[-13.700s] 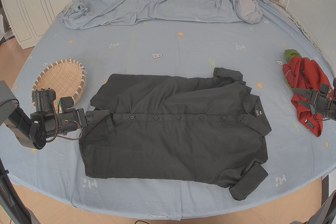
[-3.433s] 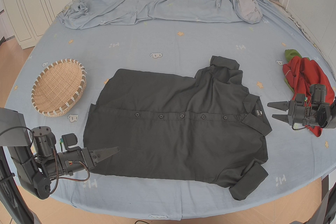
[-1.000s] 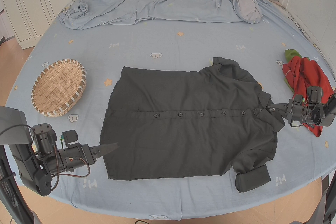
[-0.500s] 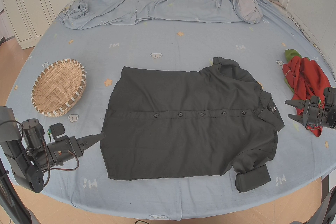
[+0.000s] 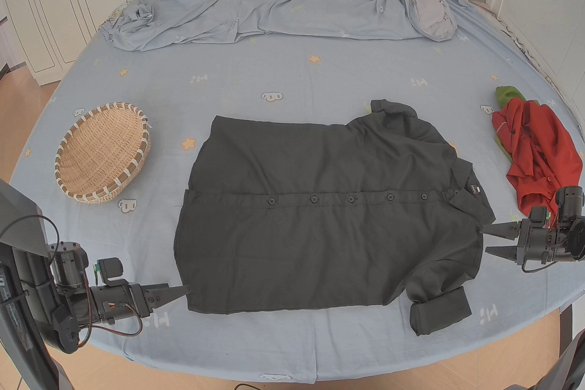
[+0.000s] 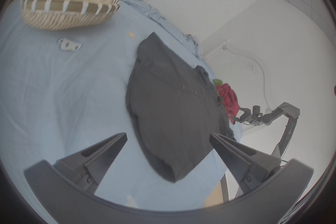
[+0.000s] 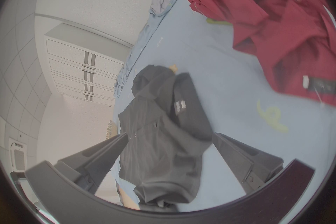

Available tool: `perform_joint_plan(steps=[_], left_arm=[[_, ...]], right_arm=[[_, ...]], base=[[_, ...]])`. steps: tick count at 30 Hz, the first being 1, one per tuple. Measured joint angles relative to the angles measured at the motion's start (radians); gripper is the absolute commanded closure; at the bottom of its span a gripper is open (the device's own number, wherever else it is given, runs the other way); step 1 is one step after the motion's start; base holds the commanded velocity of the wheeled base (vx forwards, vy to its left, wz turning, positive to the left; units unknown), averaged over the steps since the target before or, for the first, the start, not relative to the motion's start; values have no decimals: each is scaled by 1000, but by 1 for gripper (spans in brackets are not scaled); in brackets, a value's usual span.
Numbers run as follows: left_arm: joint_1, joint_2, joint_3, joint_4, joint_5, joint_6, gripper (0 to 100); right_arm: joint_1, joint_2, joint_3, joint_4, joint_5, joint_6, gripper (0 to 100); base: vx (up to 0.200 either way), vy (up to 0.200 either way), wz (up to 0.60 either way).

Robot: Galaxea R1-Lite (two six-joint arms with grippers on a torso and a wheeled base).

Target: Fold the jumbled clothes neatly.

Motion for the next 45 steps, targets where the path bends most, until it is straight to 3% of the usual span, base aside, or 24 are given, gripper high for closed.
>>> perform_joint_plan(steps=[10,21,27,38,45], left_arm=[[-17,94,4,-3,-76,5,0],[-18,92,5,1,-84,2,0],[-18,90,4,1,-84,2,0],[-18,91,4,1,-82,3,0],[-18,91,2,1,-82,3,0]], right_arm=[[91,28,98,-4,-1,-29,0],[141,-2,200,-9,-7,-34,0],[134,-32,249,-9,-12,-33,0],[38,-99,322,-7,-20,-48,0],[46,-112,374,-7,-32,-61,0]], base=[[0,0,0],[0,0,0],[0,0,0],[0,0,0],[0,0,0]])
